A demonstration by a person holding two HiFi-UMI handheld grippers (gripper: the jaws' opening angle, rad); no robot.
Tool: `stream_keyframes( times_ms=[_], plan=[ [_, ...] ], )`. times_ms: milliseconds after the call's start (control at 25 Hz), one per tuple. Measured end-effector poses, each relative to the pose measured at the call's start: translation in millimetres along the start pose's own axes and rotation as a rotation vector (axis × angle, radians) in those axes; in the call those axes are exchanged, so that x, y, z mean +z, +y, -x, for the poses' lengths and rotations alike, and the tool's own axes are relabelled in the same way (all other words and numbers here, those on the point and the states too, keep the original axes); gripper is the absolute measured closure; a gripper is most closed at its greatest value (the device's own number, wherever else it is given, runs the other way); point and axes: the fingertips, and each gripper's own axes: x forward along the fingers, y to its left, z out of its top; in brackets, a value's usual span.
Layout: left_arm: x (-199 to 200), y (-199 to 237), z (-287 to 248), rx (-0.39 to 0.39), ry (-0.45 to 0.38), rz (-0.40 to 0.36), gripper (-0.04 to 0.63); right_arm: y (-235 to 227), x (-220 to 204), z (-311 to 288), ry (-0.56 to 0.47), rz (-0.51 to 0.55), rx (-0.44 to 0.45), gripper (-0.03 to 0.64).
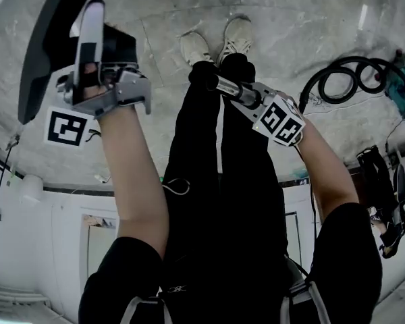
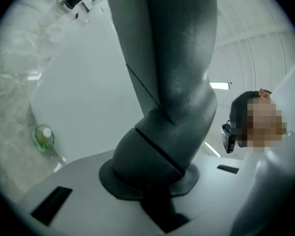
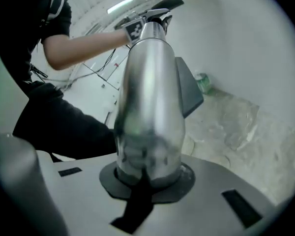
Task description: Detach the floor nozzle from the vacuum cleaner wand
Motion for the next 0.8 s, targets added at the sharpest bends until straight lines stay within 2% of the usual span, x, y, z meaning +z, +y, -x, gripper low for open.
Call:
stream_keyframes(
  times_ms=[80, 160, 240, 400, 520, 640, 800],
  plan=[
    [30, 12, -6, 0.017, -0.008, -0.053, 0.525, -2, -33, 6, 0.075, -0.010, -0.034, 0.563],
    [29, 22, -4, 0.061, 0.044, -0.131, 0.525, -15, -39, 9, 0.092, 0.019, -0.094, 0.563],
    [20, 29, 5, 0.096, 0.067, -0.147, 0.525, -33, -30, 14, 0.070, 0.034, -0.162, 0.563],
    [-4, 47, 19, 0.151, 0.035, -0.024, 0.525, -64, -13, 24, 0.020, -0.003, -0.270, 0.563],
    [-18, 53, 24, 0.165, 0.026, 0.049, 0.525, -67, -14, 24, 0.020, -0.007, -0.310, 0.565],
    [-25, 50, 24, 0.163, 0.030, 0.072, 0.525, -61, -16, 19, 0.034, 0.013, -0.317, 0.565],
    [-35, 49, 18, 0.175, 0.040, 0.057, 0.525, -60, -22, 12, 0.056, 0.018, -0.318, 0.563]
  ],
)
